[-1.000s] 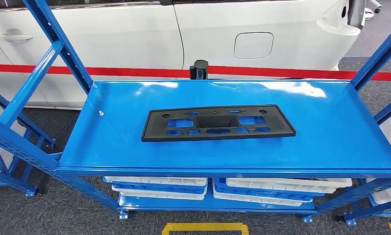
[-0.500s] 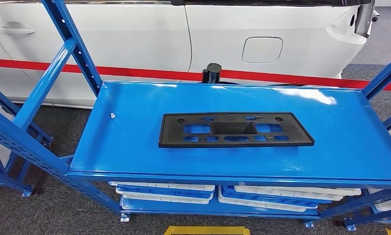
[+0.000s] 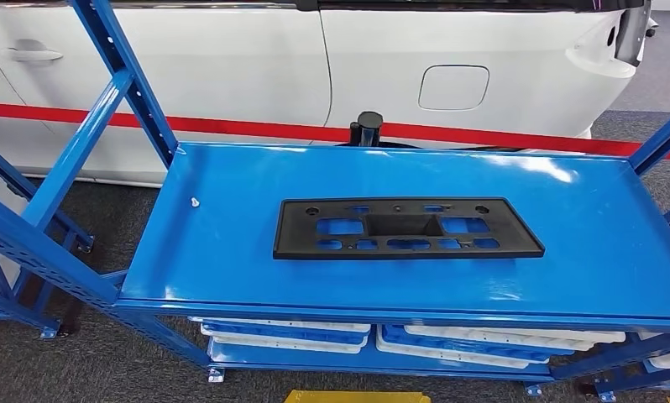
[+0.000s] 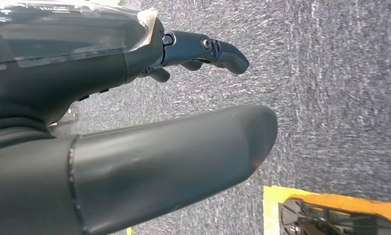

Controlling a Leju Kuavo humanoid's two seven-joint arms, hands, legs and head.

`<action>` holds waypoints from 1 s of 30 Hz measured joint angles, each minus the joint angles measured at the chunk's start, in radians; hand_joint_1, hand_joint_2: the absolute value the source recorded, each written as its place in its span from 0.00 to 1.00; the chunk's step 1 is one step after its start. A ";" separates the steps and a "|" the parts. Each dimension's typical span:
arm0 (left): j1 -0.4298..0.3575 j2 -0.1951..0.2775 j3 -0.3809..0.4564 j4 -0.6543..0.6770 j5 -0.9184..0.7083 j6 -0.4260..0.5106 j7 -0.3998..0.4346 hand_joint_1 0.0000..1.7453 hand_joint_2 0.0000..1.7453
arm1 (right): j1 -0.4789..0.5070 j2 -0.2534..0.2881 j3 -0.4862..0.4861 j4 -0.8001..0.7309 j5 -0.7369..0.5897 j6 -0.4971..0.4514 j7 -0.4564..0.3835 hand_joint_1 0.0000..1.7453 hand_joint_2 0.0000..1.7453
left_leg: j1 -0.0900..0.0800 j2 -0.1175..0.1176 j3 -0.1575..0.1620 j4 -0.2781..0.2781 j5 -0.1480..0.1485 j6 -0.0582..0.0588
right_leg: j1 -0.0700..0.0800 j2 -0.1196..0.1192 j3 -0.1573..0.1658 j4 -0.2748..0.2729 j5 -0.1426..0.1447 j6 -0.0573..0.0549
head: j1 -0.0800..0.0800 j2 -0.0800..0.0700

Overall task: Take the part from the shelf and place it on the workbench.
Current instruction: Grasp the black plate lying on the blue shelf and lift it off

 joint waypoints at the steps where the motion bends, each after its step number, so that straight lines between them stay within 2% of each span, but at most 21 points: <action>1: 0.000 0.000 0.000 0.000 0.000 0.000 0.000 0.00 0.00 | 0.000 0.000 0.000 0.000 0.000 0.000 0.000 0.00 0.00 | -0.001 -0.001 0.002 0.000 -0.004 -0.006 | 0.003 0.001 0.024 -0.047 0.023 -0.004 | 0.000 0.000; 3: 0.000 0.000 0.000 0.000 0.000 0.000 0.000 0.00 0.00 | 0.000 0.000 0.000 0.000 0.000 0.000 0.000 0.00 0.00 | -0.003 -0.002 0.007 0.002 -0.006 -0.018 | 0.009 0.003 0.040 -0.072 0.034 -0.020 | -0.001 0.000; 5: 0.000 0.000 0.000 0.000 0.000 -0.001 0.000 0.00 0.00 | -0.001 0.001 -0.001 0.000 0.000 0.000 0.001 0.00 0.00 | -0.003 -0.003 0.010 0.004 -0.008 -0.030 | 0.005 0.004 0.038 -0.078 0.035 -0.032 | -0.002 0.000; 7: -0.001 0.001 0.000 0.000 -0.002 -0.001 0.002 0.00 0.00 | -0.001 0.002 -0.001 0.000 0.002 0.000 0.003 0.00 0.00 | 0.000 0.000 -0.003 0.037 -0.041 -0.042 | -0.002 0.004 0.036 -0.081 0.040 -0.047 | -0.006 0.000; 8: -0.001 0.001 0.000 0.000 -0.003 -0.001 0.004 0.00 0.00 | 0.000 0.002 -0.001 0.000 0.003 0.000 0.005 0.00 0.00 | 0.001 0.001 -0.022 0.084 -0.075 -0.047 | -0.003 0.003 0.034 -0.082 0.041 -0.054 | -0.008 0.000; 10: -0.001 0.000 0.000 0.000 -0.007 -0.002 0.008 0.00 0.00 | 0.001 0.002 -0.001 0.000 0.005 0.000 0.011 0.00 0.00 | 0.003 0.002 -0.080 0.215 -0.143 -0.054 | 0.002 0.000 0.026 -0.082 0.045 -0.066 | -0.012 0.000; 11: -0.001 0.001 0.000 0.000 -0.008 -0.002 0.011 0.00 0.00 | 0.002 0.002 -0.001 0.000 0.005 0.000 0.013 0.00 0.00 | 0.003 0.002 -0.101 0.263 -0.158 -0.055 | 0.004 0.000 0.022 -0.082 0.047 -0.069 | -0.012 0.000; 12: -0.001 0.001 0.000 0.000 -0.010 -0.002 0.012 0.00 0.00 | 0.003 0.002 -0.001 0.000 0.004 0.000 0.015 0.00 0.00 | 0.003 0.002 -0.105 0.277 -0.152 -0.054 | 0.006 -0.001 0.020 -0.081 0.049 -0.071 | -0.013 0.000; 13: -0.001 0.001 0.000 0.000 -0.010 -0.002 0.014 0.00 0.00 | 0.005 0.003 -0.001 0.000 0.004 0.000 0.017 0.00 0.00 | 0.003 0.002 -0.089 0.251 -0.126 -0.052 | 0.008 -0.001 0.018 -0.081 0.050 -0.073 | -0.013 0.000; 15: -0.005 0.002 -0.001 0.000 -0.012 -0.004 0.017 0.00 0.00 | 0.007 0.004 -0.001 0.000 0.000 0.000 0.020 0.00 0.00 | 0.002 0.002 -0.013 0.116 -0.060 -0.041 | 0.010 0.000 0.018 -0.081 0.054 -0.072 | -0.015 0.000; 16: -0.007 0.003 -0.001 0.000 -0.013 -0.004 0.020 0.00 0.00 | 0.008 0.005 -0.001 0.000 -0.002 0.000 0.020 0.00 0.00 | 0.000 0.002 0.023 0.052 -0.039 -0.035 | 0.013 0.000 0.017 -0.081 0.056 -0.068 | -0.016 0.000; 17: -0.010 0.004 -0.001 0.000 -0.014 -0.005 0.023 0.00 0.00 | 0.008 0.006 -0.002 0.000 -0.004 0.000 0.020 0.00 0.00 | -0.003 0.002 0.045 0.009 -0.028 -0.030 | 0.015 0.000 0.016 -0.081 0.060 -0.064 | -0.016 0.000; 18: -0.011 0.005 -0.001 0.000 -0.014 -0.005 0.025 0.00 0.00 | 0.007 0.007 -0.002 0.000 -0.006 0.000 0.020 0.00 0.00 | -0.006 0.002 0.052 -0.010 -0.027 -0.027 | 0.015 0.000 0.014 -0.081 0.065 -0.058 | -0.017 0.000; 20: -0.011 0.005 -0.001 0.000 -0.011 -0.002 0.026 0.00 0.00 | 0.007 0.007 -0.003 0.001 -0.006 -0.001 0.022 0.00 0.00 | -0.008 0.003 0.047 -0.019 -0.016 -0.018 | 0.015 -0.001 0.011 -0.083 0.072 -0.046 | -0.018 0.000; 22: -0.010 0.006 -0.001 0.001 -0.004 0.004 0.027 0.00 0.00 | 0.007 0.008 -0.002 0.002 0.003 -0.001 0.038 0.00 0.00 | -0.003 0.007 0.037 -0.034 0.003 -0.004 | 0.015 0.000 -0.003 -0.060 0.049 -0.042 | -0.018 0.000; 23: -0.010 0.007 0.000 0.001 -0.001 0.007 0.027 0.00 0.00 | 0.006 0.008 -0.002 0.003 0.009 -0.001 0.050 0.00 0.00 | 0.000 0.009 0.029 -0.040 0.013 0.002 | 0.015 0.000 -0.019 -0.021 0.019 -0.044 | -0.017 0.000; 25: -0.008 0.010 0.000 0.001 0.003 0.009 0.026 0.00 0.00 | 0.006 0.007 -0.001 0.006 0.016 -0.002 0.069 0.00 0.00 | 0.000 0.012 0.009 -0.040 0.029 0.005 | 0.013 0.000 -0.061 0.102 -0.055 -0.048 | -0.017 0.000; 26: -0.007 0.011 0.000 0.002 0.005 0.010 0.025 0.00 0.00 | 0.006 0.007 0.000 0.007 0.018 -0.003 0.075 0.00 0.00 | 0.001 0.014 -0.002 -0.040 0.037 0.004 | 0.011 0.000 -0.074 0.157 -0.079 -0.043 | -0.017 0.000; 27: -0.006 0.011 0.000 0.002 0.006 0.010 0.024 0.00 0.00 | 0.007 0.008 0.000 0.010 0.019 -0.005 0.079 0.00 0.00 | 0.002 0.015 -0.012 -0.039 0.044 0.001 | 0.009 0.000 -0.070 0.181 -0.086 -0.034 | -0.017 0.000; 28: -0.005 0.012 0.000 0.002 0.007 0.010 0.024 0.00 0.00 | 0.008 0.009 0.001 0.012 0.020 -0.006 0.082 0.00 0.00 | 0.003 0.016 -0.020 -0.039 0.051 -0.003 | 0.007 0.000 -0.046 0.165 -0.076 -0.022 | -0.017 0.000; 30: -0.005 0.012 0.000 0.002 0.007 0.010 0.023 0.00 0.00 | 0.007 0.009 0.002 0.015 0.021 -0.007 0.084 0.00 0.00 | 0.007 0.016 -0.029 -0.035 0.062 -0.013 | -0.002 0.000 0.052 0.029 -0.037 0.002 | -0.017 0.000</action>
